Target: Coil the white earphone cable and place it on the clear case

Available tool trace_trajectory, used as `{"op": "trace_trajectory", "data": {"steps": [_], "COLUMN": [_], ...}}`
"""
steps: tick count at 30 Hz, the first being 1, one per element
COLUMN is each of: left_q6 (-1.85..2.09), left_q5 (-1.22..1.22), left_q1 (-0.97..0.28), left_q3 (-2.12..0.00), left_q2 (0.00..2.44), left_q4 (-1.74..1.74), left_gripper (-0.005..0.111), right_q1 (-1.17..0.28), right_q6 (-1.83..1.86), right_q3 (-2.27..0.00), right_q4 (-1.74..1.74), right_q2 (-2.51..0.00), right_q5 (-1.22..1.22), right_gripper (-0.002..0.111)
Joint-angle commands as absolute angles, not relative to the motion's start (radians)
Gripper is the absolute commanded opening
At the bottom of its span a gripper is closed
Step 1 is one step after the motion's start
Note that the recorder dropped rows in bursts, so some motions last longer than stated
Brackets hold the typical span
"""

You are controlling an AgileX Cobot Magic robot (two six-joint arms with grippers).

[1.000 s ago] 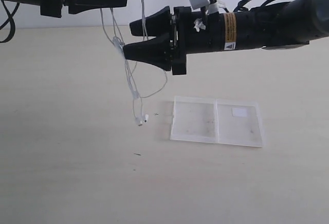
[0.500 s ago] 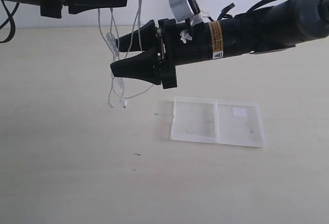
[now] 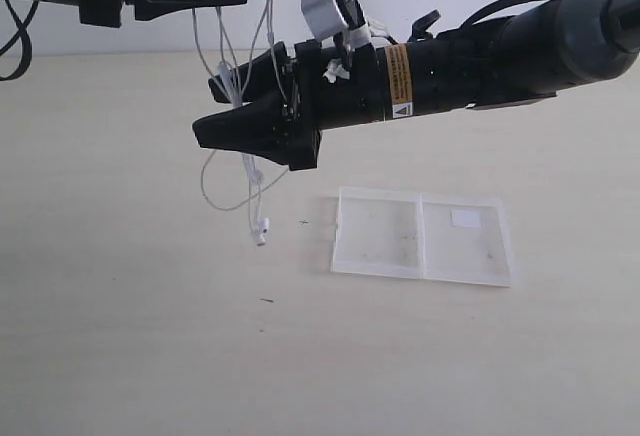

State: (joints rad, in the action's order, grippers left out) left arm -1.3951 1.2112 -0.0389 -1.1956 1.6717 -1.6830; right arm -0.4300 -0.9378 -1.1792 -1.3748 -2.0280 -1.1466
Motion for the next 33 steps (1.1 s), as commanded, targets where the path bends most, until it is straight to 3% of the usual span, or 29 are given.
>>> {"op": "trace_trajectory", "data": {"steps": [1,14,17,26,33], "left_q6": [-1.387,-1.387,-1.387,-1.367,-1.365], "left_q5": [1.221,1.221,1.221,1.221,1.221], "left_q1": [-0.037,-0.037,-0.037,-0.037,-0.037], "left_q3": [-1.2,-1.2,-1.2,-1.2,-1.2], "left_q2": [1.66,1.66,1.66,1.66,1.66], "left_q4": [-1.634,-1.604,-1.604,-1.604,-1.596], "left_gripper": [0.0,0.0,0.0,0.0,0.0], "right_q1": [-0.43,-0.43,-0.43,-0.43,-0.43], "right_q6": [-0.969,-0.998,-0.998,-1.021,-1.059], "right_q3": [-1.186,-1.186,-1.186,-1.186,-1.186], "right_q4": [-1.372,-1.376,-1.364,-1.359,-1.34], "right_q2": [-2.029,-2.029,-2.029,-2.029,-2.029], "right_q5": [-1.103,-1.073,-1.073,-1.073,-1.026], "right_gripper": [0.063,0.054,0.046,0.0,0.0]}}
